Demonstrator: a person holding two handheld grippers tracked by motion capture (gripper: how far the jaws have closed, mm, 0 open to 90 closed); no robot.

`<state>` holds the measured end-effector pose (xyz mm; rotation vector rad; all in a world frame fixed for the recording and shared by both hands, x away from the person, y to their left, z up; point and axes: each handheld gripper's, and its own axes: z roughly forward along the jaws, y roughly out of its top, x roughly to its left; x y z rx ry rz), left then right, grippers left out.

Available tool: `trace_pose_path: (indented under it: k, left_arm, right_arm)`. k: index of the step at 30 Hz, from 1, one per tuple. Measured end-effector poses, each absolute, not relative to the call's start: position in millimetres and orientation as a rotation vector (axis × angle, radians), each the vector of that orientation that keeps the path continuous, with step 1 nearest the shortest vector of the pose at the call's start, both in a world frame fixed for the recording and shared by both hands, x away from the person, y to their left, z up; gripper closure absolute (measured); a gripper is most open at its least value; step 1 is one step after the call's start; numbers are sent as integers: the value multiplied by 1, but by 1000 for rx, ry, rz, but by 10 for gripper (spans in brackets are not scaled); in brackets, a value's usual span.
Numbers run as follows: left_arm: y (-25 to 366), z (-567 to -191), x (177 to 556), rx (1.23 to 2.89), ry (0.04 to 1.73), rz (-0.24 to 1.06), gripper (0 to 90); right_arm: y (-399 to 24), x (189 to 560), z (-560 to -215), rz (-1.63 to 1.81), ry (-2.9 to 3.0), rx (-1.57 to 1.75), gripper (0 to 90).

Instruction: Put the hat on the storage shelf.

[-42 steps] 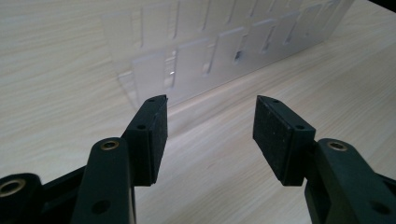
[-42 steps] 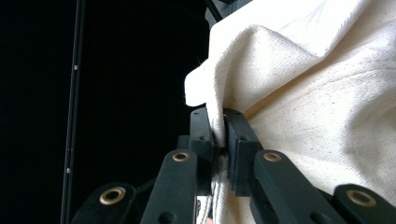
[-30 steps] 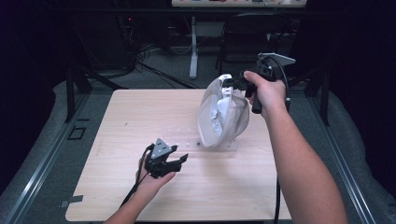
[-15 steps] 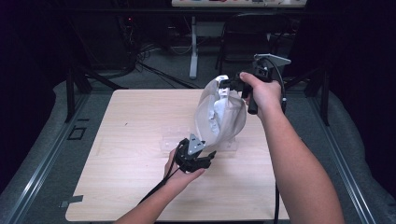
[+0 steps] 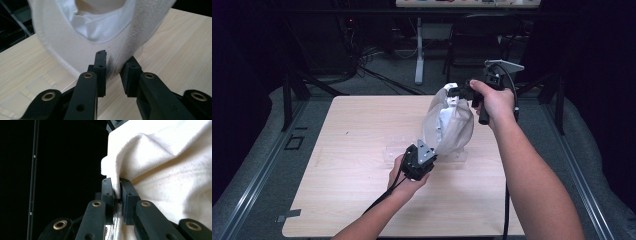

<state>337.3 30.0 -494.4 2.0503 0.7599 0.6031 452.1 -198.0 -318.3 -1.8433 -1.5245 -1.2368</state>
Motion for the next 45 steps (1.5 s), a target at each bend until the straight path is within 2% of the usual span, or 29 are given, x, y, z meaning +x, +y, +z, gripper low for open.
trace_pose_path:
  k: [14,25,30,45]
  left_arm:
    - [59,-495,343,1985,701,534,826]
    - [65,-498,347,1963,657,485,839]
    - [76,-503,351,1939,687,442,838]
    - [93,-517,346,1917,747,428,854]
  right_arm:
    - [-190,451,-316,-1228,-1551,-1826,829]
    - [-191,450,-317,-1232,-1573,-1831,829]
    - [-188,450,-322,-1215,-1578,-1821,830]
    - [-178,454,-341,-1137,-1612,-1813,829]
